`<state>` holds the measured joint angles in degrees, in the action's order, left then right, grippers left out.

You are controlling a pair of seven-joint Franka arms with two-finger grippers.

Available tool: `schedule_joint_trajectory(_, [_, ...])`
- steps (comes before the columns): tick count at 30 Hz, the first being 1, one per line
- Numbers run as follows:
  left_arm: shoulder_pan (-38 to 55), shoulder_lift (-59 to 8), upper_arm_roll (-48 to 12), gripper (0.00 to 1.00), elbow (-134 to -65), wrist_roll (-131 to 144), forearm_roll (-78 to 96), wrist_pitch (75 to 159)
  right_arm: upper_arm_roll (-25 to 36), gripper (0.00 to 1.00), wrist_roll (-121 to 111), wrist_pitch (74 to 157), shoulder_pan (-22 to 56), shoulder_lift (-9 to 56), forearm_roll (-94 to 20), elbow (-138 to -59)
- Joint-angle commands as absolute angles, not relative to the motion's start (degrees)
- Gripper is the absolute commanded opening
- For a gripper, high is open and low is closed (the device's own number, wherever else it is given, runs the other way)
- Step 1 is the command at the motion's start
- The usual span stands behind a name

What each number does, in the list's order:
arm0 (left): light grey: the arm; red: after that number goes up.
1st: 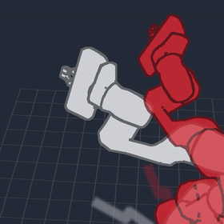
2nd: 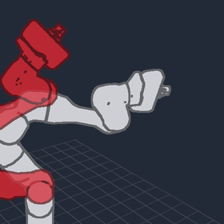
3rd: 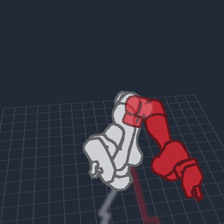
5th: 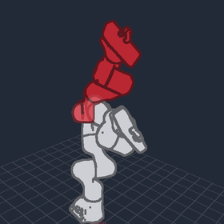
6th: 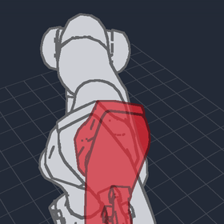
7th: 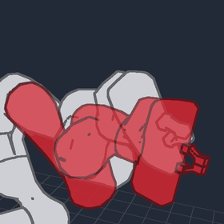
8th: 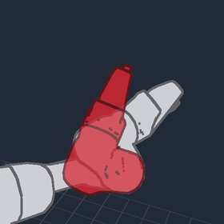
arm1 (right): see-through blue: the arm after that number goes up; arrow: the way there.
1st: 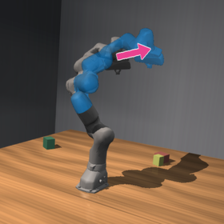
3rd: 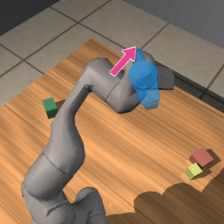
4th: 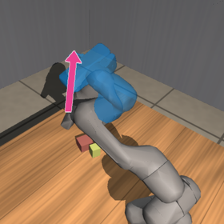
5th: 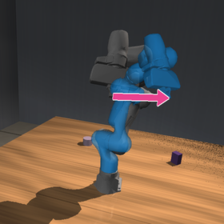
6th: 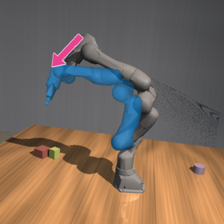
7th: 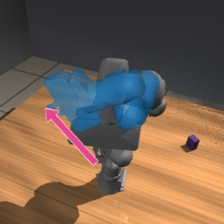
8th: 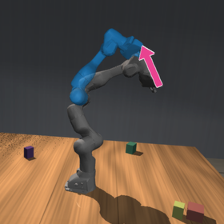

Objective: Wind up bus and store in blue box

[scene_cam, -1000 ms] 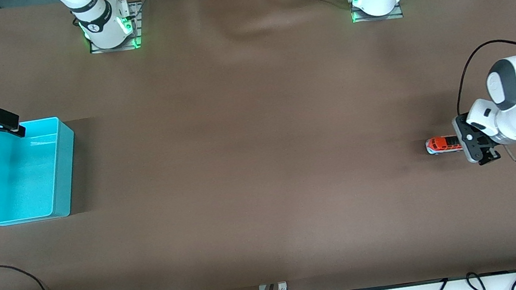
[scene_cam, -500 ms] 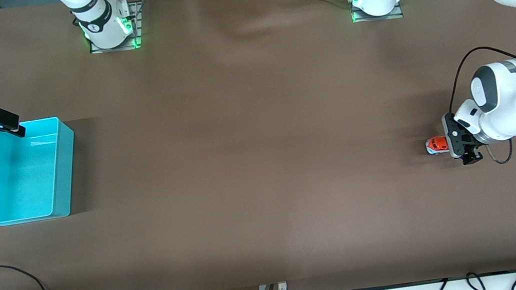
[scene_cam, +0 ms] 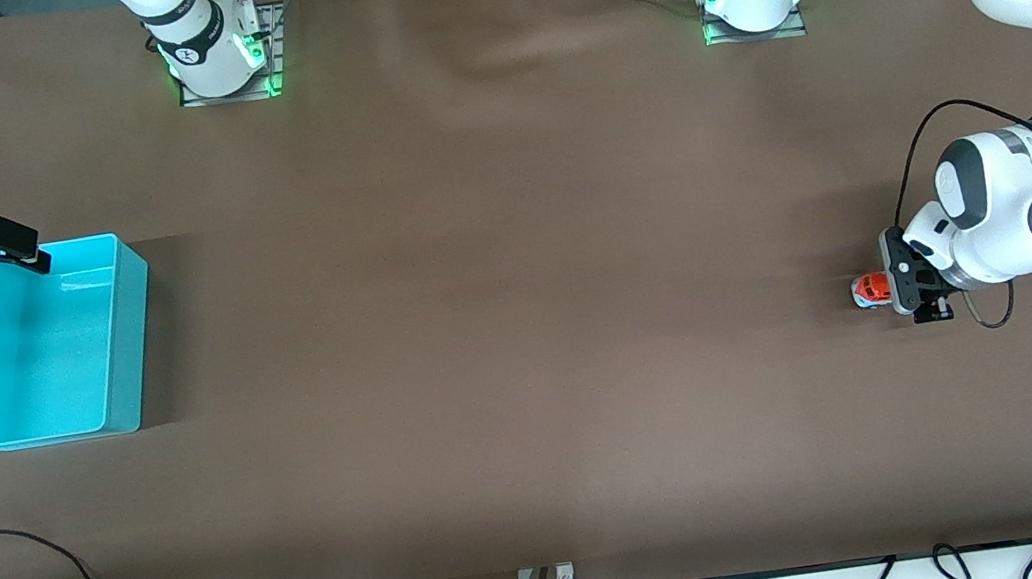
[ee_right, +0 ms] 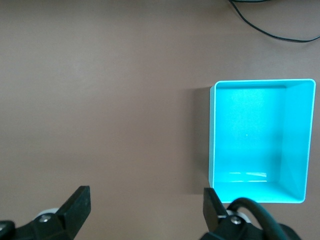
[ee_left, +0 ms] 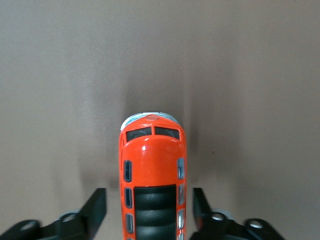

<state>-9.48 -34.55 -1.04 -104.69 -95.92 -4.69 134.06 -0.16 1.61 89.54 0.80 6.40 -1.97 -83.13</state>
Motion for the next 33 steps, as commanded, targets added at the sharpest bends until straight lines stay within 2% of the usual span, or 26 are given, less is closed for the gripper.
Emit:
schedule_joint_trajectory(1, [-10.2, -35.0, -1.5, 0.41, -105.2, -96.9, -5.4, 135.3, -0.1, 1.00, 1.9, 89.1, 0.9, 6.9, -1.4, -81.8])
schedule_joint_trajectory(4, [-10.1, -35.0, -1.6, 0.29, -105.2, -96.8, -5.4, 135.3, -0.1, 1.00, 1.9, 89.1, 0.9, 6.9, -1.4, -81.8])
schedule_joint_trajectory(6, [-10.0, -34.9, -1.7, 0.27, -105.2, -96.9, -5.4, 135.3, -0.1, 1.00, 1.9, 89.1, 0.9, 6.9, -1.4, -81.8])
schedule_joint_trajectory(12, [-9.1, -34.2, -2.1, 0.25, -105.1, -96.9, -5.4, 134.7, -0.1, 1.00, 1.9, 89.1, 0.9, 6.9, -1.4, -81.8])
schedule_joint_trajectory(22, [-8.6, -32.4, -8.9, 0.25, -105.0, -91.7, -5.7, 132.4, -0.1, 1.00, 1.9, 89.0, 0.9, 6.9, -1.4, -81.8])
schedule_joint_trajectory(33, [-7.0, -34.6, -9.2, 0.27, -105.3, -87.4, -6.0, 132.6, -0.1, 1.00, 1.9, 89.0, 0.9, 6.9, -1.4, -81.8])
